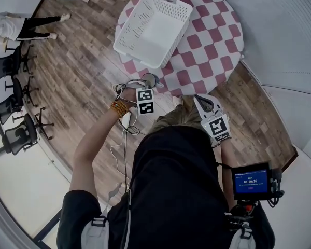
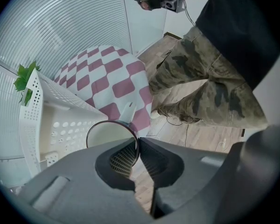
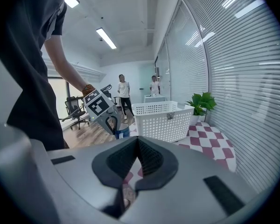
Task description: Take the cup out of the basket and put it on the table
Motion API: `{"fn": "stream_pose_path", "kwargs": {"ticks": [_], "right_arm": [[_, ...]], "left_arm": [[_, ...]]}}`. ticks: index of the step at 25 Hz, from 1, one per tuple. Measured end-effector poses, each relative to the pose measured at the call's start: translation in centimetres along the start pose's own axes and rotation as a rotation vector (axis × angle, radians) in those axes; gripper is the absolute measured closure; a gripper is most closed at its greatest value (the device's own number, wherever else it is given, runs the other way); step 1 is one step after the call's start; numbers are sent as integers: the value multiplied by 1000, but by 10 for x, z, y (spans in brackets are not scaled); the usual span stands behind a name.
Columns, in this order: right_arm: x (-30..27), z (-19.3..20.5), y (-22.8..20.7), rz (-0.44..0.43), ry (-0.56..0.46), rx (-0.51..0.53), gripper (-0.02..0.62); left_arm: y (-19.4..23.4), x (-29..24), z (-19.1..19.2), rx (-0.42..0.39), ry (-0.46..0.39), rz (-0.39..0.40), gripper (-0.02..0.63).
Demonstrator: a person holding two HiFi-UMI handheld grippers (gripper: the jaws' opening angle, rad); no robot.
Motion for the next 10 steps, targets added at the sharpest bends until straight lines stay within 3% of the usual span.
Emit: {"fn": "stream_pose_path", "kwargs": {"ticks": [10], "right_arm": [[-5,-1,6,-16,5,8,586]], "left_arm": [[0,0,4,-9,-5,2,575]]}}
Point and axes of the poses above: the fingertips, and each gripper's own axes: x backward along the fingers, y to its left, z out of its underside, the point moved 8 cm from there along x, backward along the fingers, and after that the axes turned 5 degrees about -x, right-handed, at the moved point
